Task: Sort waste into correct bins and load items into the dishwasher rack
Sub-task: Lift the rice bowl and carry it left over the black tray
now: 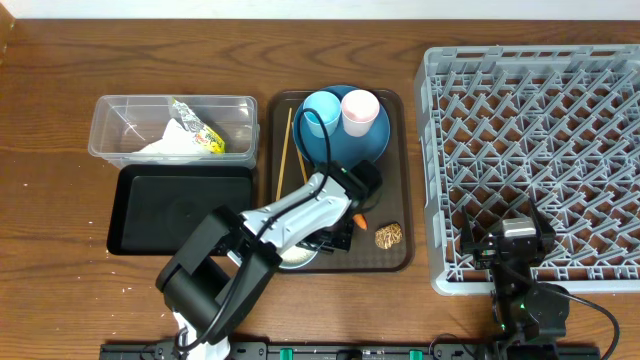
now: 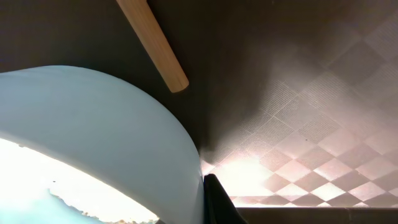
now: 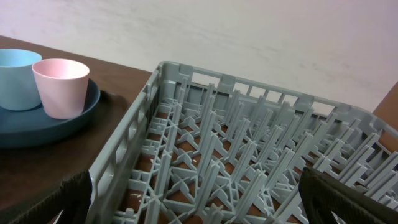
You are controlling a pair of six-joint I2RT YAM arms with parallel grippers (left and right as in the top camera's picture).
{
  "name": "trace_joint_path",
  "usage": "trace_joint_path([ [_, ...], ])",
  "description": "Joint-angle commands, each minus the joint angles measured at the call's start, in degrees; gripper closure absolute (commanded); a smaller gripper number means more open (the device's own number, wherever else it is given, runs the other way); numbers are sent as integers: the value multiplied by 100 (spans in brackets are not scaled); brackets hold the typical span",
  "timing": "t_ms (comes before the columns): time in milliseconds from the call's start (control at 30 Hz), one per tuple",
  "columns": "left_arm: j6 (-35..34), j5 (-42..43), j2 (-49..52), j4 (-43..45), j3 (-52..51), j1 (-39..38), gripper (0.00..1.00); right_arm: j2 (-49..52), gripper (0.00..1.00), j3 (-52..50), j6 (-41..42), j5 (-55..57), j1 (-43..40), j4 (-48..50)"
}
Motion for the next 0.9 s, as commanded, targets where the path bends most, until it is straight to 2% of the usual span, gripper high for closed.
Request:
trace_joint_path([
  [0, 2, -48, 11, -70, 114, 79, 94, -9, 1, -7, -35, -22, -42, -22],
  [867, 560, -76, -289, -439, 472, 79, 94, -9, 1, -7, -35, -22, -44, -22],
])
